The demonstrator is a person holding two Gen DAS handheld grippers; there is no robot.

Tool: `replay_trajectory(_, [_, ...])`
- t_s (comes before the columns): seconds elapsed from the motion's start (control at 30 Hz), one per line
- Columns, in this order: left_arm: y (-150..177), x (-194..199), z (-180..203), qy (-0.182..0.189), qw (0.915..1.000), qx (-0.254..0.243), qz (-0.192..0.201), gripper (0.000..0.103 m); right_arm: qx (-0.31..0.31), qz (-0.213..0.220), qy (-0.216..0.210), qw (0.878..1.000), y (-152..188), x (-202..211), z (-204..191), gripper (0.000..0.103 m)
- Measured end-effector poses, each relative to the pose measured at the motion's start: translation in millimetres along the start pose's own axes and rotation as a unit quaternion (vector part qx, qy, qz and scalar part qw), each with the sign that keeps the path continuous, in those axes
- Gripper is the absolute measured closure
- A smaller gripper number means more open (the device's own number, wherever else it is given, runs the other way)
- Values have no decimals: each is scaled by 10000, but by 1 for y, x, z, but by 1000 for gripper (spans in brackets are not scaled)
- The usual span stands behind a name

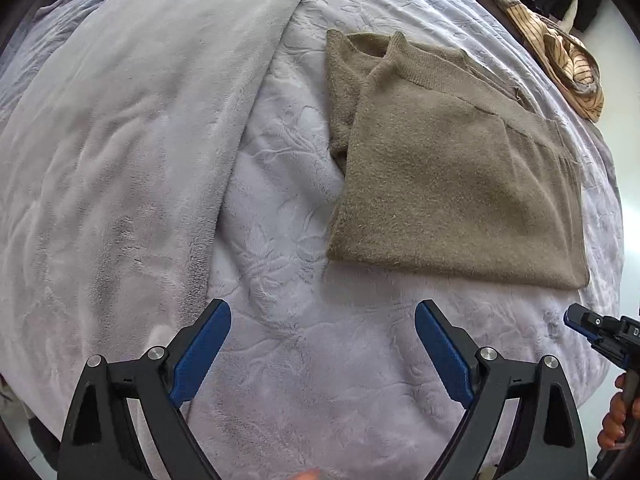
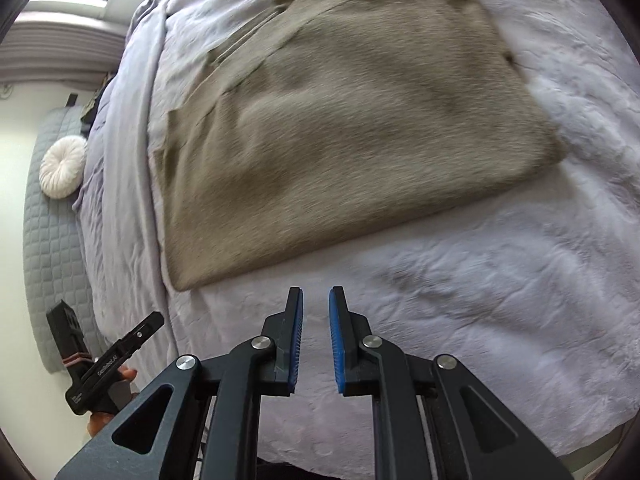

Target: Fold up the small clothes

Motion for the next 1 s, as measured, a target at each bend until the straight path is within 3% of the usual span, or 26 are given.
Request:
replay_trajectory(0.07, [0, -1, -2, -35, 10000, -46, -44, 9, 37, -48, -4, 10000, 3, -3, -8, 74])
replay_trajectory(0.1, [0, -1, -4, -47, 9999, -66, -78, 9, 56, -60, -11, 10000, 5, -4, -11, 63])
replay_trajectory(0.17, [2, -3, -5, -123, 9998, -116, -136, 9, 101, -83, -30, 9999, 8, -5, -17, 58])
replay_trajectory(0.3, [5, -8, -1, -207, 9987, -363, -293, 9, 176, -193, -60, 9996, 15, -10, -28, 58])
replay_trajectory(0.57, [7, -7, -2, -82, 9991, -320, -282, 9, 74, -394, -234, 9989, 24, -28, -45, 58])
replay_trajectory(0.87, [3, -6, -23, -112, 9991, -286, -290, 9, -157, -665, -670, 9954, 26, -70, -70, 57])
replay_trajectory(1.0, [2, -7, -35, -138, 9992, -254, -293, 9, -604, -765, -1089, 9893, 25, -99, -79, 57])
Point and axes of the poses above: each gripper's, at about its wrist camera, not at the fingertips, and x roughly against the way its jaws point, z to its right, y to its underside, the point moved 2 cm from there along -x, roughly the way its jaws point, and after that the axes turned 2 degrees about x, right-handed, at the moved point
